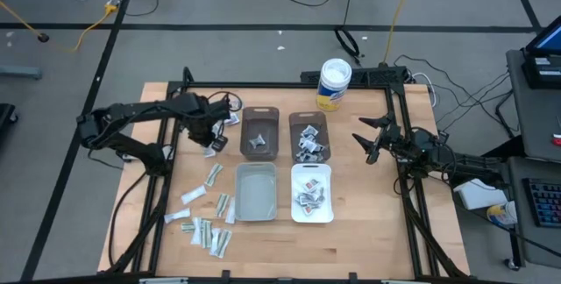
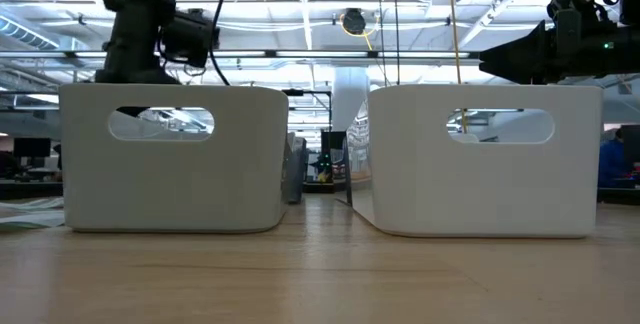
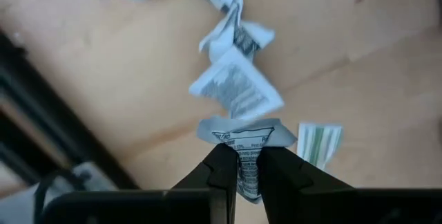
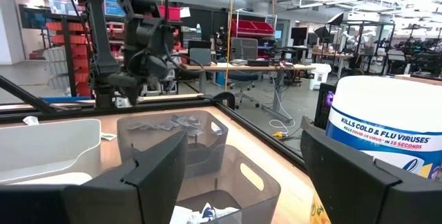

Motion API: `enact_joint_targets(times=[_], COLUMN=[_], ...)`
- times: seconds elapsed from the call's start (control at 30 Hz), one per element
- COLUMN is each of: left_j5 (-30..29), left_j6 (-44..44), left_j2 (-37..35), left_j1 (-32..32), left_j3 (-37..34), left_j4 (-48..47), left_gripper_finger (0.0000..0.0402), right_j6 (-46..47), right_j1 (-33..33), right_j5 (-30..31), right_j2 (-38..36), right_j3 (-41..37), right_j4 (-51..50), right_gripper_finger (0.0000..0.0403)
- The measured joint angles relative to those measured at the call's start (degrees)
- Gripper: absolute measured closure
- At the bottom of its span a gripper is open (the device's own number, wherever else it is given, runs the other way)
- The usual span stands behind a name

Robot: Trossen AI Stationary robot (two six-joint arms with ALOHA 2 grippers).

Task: Pick & Place First Aid Supplies
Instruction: Put the gray pad into the left black bin

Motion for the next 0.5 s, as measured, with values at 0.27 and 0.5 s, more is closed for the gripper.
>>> enact_joint_targets(times=[0.27, 0.5], left_j5=[0.22, 0.73], left_j6=[0.15, 6.20], left_j2=[-0.04, 0.93], left_j1=[0.00, 0.00], left_j3=[5.31, 7.72], left_j4=[-7.19, -7.17], left_gripper_finger=[0.0350, 0.0350], right_j6=[0.00, 0.00], right_j1=[0.02, 0.00], right_j5=[0.00, 0.01], right_j2=[0.02, 0.02], right_j3=[-0.01, -0.01], right_j4=[0.00, 0.00], right_gripper_finger=[0.0125, 0.0124])
